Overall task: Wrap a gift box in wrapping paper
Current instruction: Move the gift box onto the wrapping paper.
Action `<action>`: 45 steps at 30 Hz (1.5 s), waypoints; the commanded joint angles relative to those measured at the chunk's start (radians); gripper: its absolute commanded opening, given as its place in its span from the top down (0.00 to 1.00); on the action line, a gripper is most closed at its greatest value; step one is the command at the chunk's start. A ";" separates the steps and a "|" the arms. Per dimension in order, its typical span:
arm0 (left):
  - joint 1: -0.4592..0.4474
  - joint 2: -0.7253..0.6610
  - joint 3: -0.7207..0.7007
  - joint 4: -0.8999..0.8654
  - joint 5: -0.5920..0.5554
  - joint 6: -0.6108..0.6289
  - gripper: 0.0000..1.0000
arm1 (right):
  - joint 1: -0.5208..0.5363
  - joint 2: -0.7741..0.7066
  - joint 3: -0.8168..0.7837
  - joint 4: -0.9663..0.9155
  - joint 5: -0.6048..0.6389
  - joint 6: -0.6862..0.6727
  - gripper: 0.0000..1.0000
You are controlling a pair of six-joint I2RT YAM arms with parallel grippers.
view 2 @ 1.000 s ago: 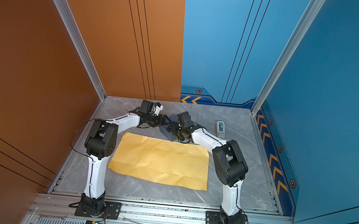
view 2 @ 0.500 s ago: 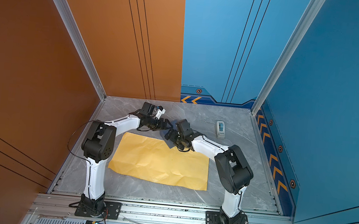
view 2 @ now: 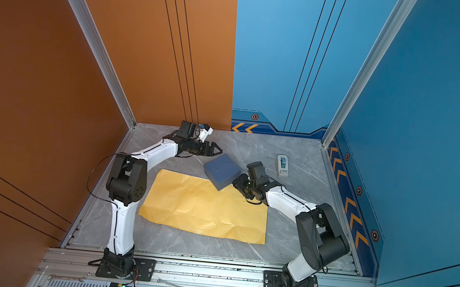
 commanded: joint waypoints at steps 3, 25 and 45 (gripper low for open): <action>-0.025 0.116 0.101 -0.044 0.082 0.046 0.10 | -0.033 0.075 -0.008 0.063 -0.026 -0.001 0.62; -0.058 0.121 0.114 -0.124 0.303 0.252 0.21 | -0.088 0.230 -0.077 0.127 0.006 0.054 0.96; -0.088 -0.023 -0.046 -0.340 0.367 0.516 0.23 | -0.080 0.231 -0.102 0.164 0.017 0.077 0.99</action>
